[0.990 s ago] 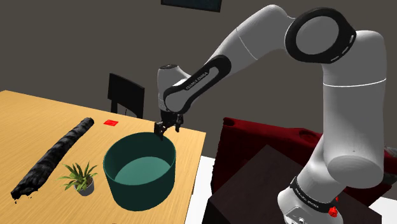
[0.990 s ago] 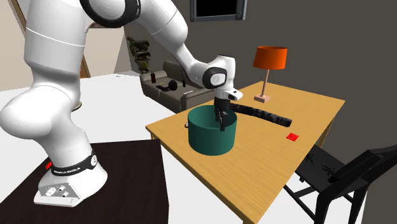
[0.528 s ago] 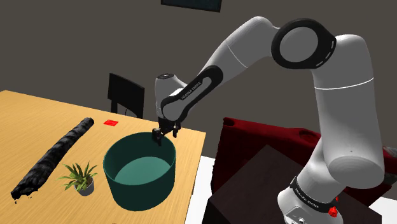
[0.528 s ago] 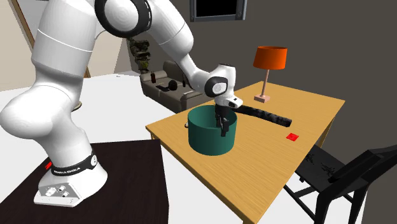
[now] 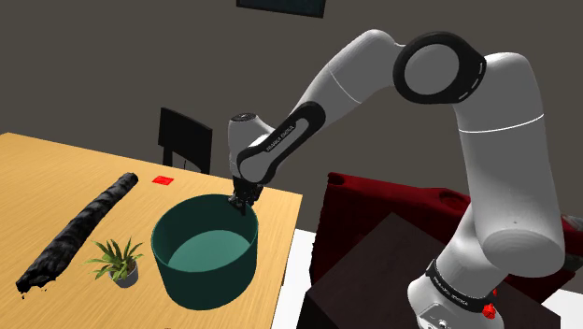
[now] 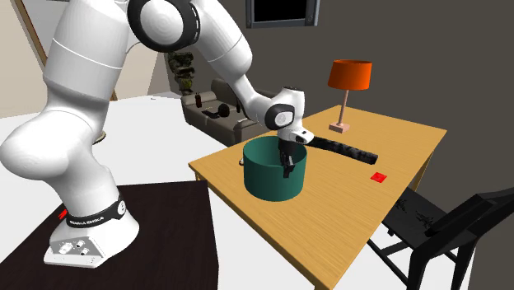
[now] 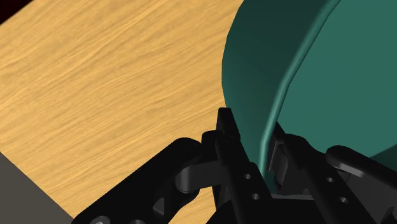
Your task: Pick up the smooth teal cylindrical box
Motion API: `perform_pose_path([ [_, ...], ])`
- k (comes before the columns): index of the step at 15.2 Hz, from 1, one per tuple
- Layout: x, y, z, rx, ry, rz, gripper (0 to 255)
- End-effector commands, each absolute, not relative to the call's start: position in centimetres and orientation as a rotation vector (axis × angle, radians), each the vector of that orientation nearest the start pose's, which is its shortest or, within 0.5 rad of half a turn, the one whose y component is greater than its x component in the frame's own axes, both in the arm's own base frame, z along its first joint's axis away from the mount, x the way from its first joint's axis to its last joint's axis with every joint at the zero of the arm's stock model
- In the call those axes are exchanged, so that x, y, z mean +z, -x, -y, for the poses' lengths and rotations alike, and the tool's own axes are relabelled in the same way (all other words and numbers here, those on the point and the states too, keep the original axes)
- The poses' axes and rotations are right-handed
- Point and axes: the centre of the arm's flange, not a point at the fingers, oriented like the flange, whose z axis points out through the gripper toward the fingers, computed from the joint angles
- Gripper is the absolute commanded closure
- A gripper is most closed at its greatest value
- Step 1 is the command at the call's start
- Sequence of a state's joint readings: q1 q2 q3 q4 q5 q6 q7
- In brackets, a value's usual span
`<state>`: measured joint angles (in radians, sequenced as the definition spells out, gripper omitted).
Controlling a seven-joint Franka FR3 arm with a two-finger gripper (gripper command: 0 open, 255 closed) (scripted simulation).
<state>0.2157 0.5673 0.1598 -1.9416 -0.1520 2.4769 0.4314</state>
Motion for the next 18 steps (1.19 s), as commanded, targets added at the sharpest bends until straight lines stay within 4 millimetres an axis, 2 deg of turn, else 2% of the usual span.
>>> perform_pose_path([
  [1, 18.8, -57.6, -22.5, 0.027, 3.154, 0.066, 255],
  [5, 18.9, -57.7, -22.6, 0.027, 3.154, 0.066, 255],
  [18, 25.7, -57.7, -22.6, 0.027, 3.154, 0.066, 255],
])
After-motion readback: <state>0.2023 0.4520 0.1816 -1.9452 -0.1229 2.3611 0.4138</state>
